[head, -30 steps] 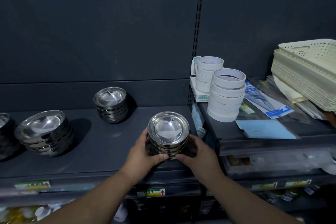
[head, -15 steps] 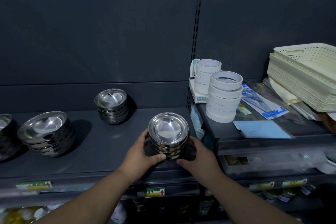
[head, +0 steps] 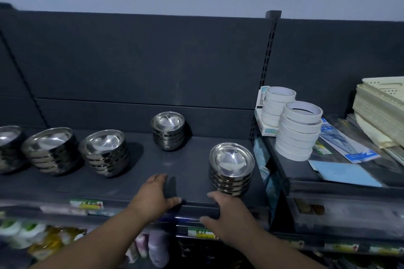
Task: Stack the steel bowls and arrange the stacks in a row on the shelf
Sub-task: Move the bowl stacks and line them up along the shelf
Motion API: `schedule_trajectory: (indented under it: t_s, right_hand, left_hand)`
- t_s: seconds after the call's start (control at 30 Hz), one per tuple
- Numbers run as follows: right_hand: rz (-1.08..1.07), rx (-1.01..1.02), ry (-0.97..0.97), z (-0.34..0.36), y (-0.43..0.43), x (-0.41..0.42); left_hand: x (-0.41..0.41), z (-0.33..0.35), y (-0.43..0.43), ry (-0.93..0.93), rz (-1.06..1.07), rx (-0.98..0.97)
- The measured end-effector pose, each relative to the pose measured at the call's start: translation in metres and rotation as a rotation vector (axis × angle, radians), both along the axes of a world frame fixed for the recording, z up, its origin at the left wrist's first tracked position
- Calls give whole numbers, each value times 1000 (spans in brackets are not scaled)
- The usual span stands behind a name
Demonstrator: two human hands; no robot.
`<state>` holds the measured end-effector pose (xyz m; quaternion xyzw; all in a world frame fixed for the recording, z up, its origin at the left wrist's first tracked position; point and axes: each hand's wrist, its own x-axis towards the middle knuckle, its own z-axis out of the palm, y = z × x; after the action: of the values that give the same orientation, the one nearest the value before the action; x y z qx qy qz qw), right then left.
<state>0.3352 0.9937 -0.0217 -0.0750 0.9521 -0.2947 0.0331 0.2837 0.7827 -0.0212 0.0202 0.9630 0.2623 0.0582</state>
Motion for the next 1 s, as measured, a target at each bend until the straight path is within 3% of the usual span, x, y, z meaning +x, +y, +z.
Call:
schedule_trajectory:
  t_s: [0.27,0.57,0.73,1.0]
  right_hand:
    - [-10,-88,-33,26,-58,-63]
    - [-196,-258,-9,44,-105,-150]
    - [-259,-247,64,47,-109,-180]
    - [-383,-356,1,26,-113,-210]
  left_hand:
    - [-30,19,-55,57,49,58]
    - [-117,64,-91,194,-93,52]
    - [-168,78,-85,219,-229,109]
    - [-254,74,-95,-69,-294,39]
